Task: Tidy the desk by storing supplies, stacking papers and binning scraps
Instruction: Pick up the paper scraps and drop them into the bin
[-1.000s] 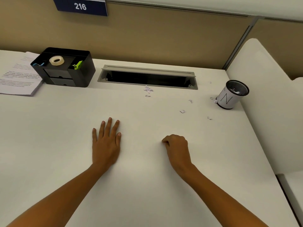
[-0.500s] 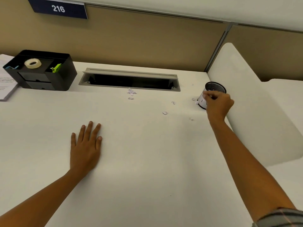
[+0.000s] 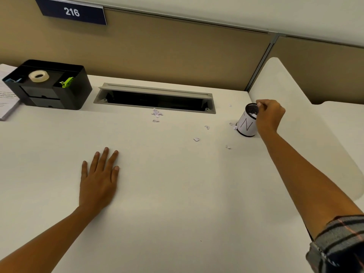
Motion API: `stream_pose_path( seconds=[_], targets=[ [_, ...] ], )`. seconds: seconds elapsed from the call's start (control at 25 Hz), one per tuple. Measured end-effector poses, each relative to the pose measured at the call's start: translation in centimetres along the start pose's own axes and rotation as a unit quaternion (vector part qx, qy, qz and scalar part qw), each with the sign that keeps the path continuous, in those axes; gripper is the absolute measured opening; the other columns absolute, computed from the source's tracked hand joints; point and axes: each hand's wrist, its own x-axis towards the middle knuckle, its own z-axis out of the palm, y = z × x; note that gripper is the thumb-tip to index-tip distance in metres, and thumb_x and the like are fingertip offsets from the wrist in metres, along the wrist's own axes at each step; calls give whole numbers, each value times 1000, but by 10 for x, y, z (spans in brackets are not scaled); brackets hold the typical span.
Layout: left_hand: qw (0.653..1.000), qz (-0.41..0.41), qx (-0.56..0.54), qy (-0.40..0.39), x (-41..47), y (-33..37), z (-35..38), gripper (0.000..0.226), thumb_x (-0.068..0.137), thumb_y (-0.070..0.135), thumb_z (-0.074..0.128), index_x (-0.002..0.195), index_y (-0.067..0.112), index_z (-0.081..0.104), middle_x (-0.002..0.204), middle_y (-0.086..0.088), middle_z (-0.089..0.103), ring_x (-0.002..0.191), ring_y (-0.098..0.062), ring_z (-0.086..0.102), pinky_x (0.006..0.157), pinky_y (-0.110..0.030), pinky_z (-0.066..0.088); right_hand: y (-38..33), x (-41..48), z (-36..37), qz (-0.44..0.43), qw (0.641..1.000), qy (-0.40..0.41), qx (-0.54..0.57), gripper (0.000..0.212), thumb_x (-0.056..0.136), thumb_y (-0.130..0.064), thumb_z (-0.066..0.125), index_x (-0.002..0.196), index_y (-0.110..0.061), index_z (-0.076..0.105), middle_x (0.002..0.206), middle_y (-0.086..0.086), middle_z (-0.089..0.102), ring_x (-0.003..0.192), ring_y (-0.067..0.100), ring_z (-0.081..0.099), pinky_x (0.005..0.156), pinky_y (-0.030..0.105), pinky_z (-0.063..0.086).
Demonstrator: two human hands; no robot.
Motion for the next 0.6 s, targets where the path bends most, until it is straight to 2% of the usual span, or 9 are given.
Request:
stream_pose_path(
  seconds=[0.12,0.2,0.28,0.36,0.48,0.6],
  targets=[
    [1000,-1,-1,1,0,1,-1,58,93,47,8,148,33,17,157,6,12,145,-16,8,117,-43,3,-9,-20,16,-99,994,41,8,21,93,-10,50,98,-2,69,100,16,66,90,25,62,78,18,42],
    [1000,-1,1,1,0,2,-1,57,93,47,9,148,34,16,157,7,12,145,-15,8,117,-43,4,-17,-34,31,-166,986,28,14,22,95,-12,47,99,-2,66,101,16,63,92,25,59,83,24,44],
    [1000,-2,2,-1,1,2,-1,56,93,46,9,148,34,16,157,7,11,145,-15,7,118,-43,4,-22,-43,51,-190,982,-8,16,21,94,-7,47,103,0,65,102,16,62,96,27,58,85,21,42],
    [1000,-4,-1,-3,0,2,-1,56,93,47,9,148,35,16,157,7,11,145,-15,8,118,-43,5,-24,-46,75,-163,986,-39,8,24,93,0,46,112,3,61,109,19,59,102,28,56,85,19,40],
    [1000,-9,-1,-3,0,3,-1,56,93,47,10,148,35,16,157,8,11,145,-14,8,118,-42,4,-20,-41,109,-113,986,-107,-55,44,86,10,51,129,7,45,126,23,49,116,33,48,95,28,42],
    [1000,-12,1,-4,1,3,-1,55,94,45,12,148,36,16,157,9,11,145,-13,8,118,-41,4,-17,-16,132,-30,970,-197,-138,65,84,6,57,142,1,26,147,20,28,136,32,28,109,37,33]
  ],
)
